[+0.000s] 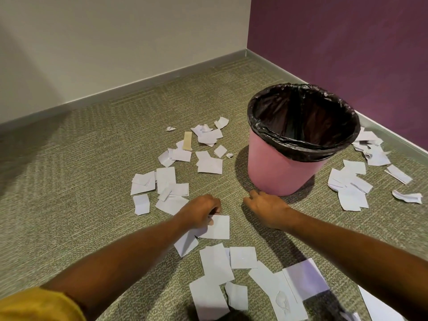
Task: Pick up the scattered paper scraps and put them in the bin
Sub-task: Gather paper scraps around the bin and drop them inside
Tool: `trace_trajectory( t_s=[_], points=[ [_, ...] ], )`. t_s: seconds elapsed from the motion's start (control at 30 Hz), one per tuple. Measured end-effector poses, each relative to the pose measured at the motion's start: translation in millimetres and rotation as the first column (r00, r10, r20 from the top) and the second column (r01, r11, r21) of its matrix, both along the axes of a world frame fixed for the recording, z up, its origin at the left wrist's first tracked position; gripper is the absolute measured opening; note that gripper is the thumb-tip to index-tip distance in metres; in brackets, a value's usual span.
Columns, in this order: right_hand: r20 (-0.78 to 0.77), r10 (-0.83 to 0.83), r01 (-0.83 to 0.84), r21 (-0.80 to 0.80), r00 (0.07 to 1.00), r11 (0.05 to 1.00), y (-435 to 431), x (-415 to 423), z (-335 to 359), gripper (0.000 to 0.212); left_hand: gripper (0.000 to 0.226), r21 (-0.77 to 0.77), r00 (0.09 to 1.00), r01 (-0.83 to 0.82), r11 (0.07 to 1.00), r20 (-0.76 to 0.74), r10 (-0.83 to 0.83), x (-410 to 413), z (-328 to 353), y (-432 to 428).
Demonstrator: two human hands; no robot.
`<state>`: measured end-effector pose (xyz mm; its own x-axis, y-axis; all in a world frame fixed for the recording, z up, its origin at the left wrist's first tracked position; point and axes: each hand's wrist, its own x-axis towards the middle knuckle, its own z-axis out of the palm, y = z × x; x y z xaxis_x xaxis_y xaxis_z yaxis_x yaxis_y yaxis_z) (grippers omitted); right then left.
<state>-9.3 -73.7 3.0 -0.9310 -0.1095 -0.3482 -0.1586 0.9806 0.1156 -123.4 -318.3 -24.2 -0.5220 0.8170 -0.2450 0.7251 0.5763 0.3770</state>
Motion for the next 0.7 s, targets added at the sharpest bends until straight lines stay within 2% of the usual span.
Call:
trace_trajectory(
  t_s=[0.13, 0.23, 0.3, 0.4, 0.5, 0.57, 0.63, 0.7],
  points=[
    [0.048, -0.103, 0.111, -0.207, 0.994, 0.972, 4, -1, 4, 0.047, 0.037, 0.060, 0.997, -0.053, 0.997, 0.061, 0.049, -15, -2, -8],
    [0.203, -0.204, 0.273, -0.415, 0.958, 0.868, -8, 1, 13, 0.023, 0.039, 0.077, 0.992, -0.086, 0.993, 0.095, 0.078, -21, -4, -7],
    [0.293, -0.200, 0.325, -0.483, 0.935, 0.813, -22, 5, 13, 0.017, 0.039, 0.095, 0.989, -0.106, 0.990, 0.116, 0.095, -21, -4, -4],
    [0.373, -0.110, 0.284, -0.453, 0.921, 0.845, -44, 13, 12, 0.024, 0.035, 0.142, 0.980, -0.128, 0.982, 0.173, 0.103, -22, 6, 2],
    [0.328, 0.104, 0.000, -0.301, 0.939, 0.954, -64, 25, 15, 0.054, 0.027, 0.155, 0.968, -0.134, 0.979, 0.233, 0.095, -17, 14, 10],
    [0.275, 0.210, -0.164, -0.182, 0.938, 0.970, -74, 33, 12, 0.068, 0.026, 0.129, 0.956, -0.148, 0.981, 0.274, 0.108, -12, 15, 14],
    [0.230, 0.228, -0.195, -0.159, 0.946, 0.968, -78, 37, 7, 0.076, 0.039, 0.083, 0.963, -0.088, 0.993, 0.262, 0.063, -8, 15, 16],
    [0.229, 0.198, -0.155, -0.192, 0.953, 0.969, -78, 39, 5, 0.074, 0.056, -0.023, 0.980, 0.029, 0.999, 0.200, -0.024, -7, 14, 15]
  ],
)
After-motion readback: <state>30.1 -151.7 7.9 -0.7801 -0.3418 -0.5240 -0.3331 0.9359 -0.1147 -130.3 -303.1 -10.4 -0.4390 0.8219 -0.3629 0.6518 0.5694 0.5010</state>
